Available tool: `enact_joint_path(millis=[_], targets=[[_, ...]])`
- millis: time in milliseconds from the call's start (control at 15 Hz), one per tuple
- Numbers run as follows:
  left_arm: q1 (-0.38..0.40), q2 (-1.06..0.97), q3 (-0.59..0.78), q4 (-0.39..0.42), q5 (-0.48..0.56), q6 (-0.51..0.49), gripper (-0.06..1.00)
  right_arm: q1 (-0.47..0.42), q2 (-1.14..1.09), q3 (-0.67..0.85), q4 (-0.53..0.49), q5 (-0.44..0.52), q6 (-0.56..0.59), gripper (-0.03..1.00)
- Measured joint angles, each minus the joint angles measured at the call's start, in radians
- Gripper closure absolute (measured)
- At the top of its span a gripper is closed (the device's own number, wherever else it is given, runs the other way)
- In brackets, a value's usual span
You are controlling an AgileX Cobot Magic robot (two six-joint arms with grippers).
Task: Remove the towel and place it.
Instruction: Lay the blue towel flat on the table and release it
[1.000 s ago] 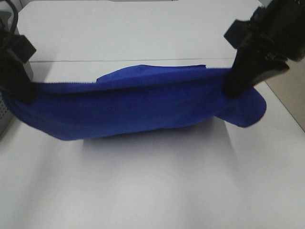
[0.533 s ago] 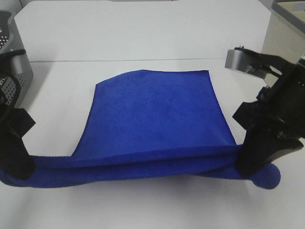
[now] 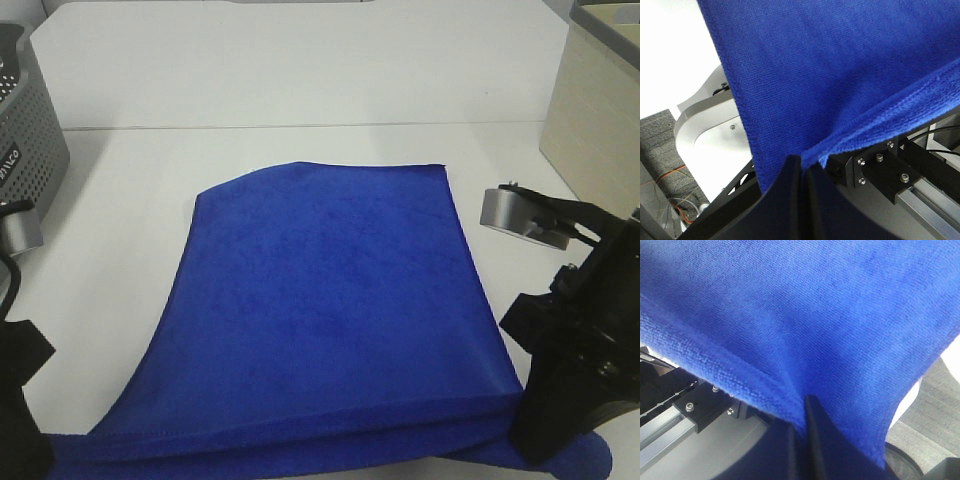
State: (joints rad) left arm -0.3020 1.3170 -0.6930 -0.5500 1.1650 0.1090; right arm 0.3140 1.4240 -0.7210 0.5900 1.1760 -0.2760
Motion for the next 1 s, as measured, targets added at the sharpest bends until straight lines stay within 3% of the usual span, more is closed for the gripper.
enact_joint_path(millis=[600, 1000], targets=[[0.002, -0.003, 0.091, -0.028, -0.001, -0.001, 0.94, -0.002, 0.024, 0.045, -0.029, 0.006, 0.000, 0.96], [0.002, 0.148, 0.091, -0.030, 0.001, 0.007, 0.94, -0.003, 0.185, 0.062, -0.016, 0.004, 0.000, 0.96]])
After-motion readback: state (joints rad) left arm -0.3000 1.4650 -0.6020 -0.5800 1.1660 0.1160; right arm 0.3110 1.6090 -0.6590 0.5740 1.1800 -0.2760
